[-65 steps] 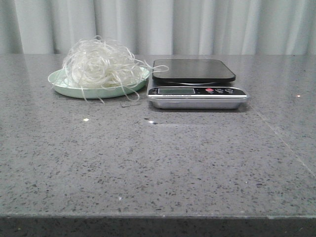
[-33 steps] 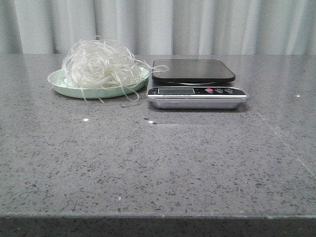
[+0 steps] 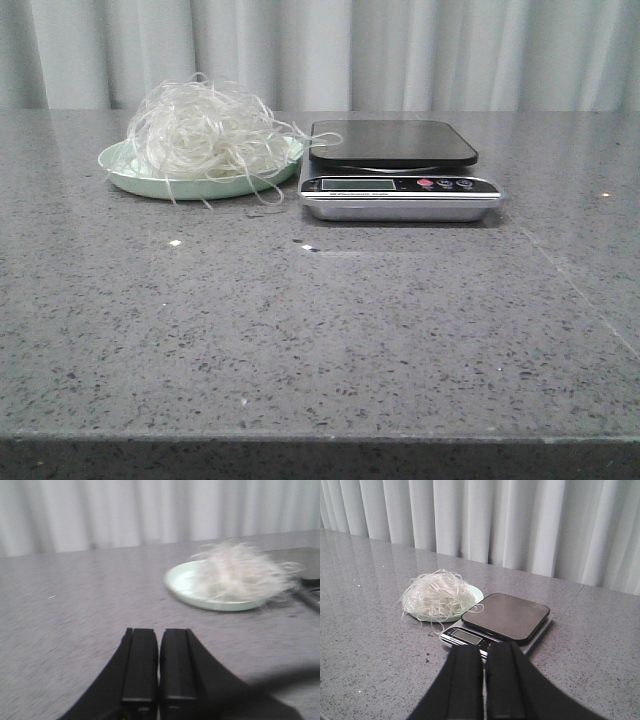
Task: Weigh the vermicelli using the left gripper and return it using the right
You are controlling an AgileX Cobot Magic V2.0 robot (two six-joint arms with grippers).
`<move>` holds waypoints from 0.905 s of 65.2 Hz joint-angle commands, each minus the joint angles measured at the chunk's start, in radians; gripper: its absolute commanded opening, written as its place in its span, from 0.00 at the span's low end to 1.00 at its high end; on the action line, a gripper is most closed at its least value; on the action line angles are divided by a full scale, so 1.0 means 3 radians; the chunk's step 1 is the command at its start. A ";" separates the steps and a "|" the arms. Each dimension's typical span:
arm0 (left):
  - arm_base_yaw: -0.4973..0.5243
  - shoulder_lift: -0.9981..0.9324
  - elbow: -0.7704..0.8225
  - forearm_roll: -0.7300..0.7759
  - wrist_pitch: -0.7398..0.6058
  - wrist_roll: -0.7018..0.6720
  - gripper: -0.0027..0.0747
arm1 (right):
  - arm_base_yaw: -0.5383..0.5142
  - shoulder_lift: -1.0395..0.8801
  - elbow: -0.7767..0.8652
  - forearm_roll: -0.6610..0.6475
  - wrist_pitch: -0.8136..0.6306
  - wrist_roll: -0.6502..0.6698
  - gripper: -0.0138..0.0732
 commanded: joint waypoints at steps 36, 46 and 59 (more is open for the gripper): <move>0.0529 -0.0340 0.0441 0.0007 -0.0571 -0.0123 0.20 | -0.0017 0.0038 -0.0076 -0.0022 -0.0250 -0.0019 0.38; 0.0529 -0.0340 0.0441 0.0007 -0.0571 -0.0123 0.20 | -0.0017 0.0038 -0.0076 -0.0022 -0.0250 -0.0019 0.38; 0.0529 -0.0340 0.0441 0.0007 -0.0571 -0.0123 0.20 | -0.0017 0.0038 -0.0076 -0.0022 -0.0250 -0.0019 0.38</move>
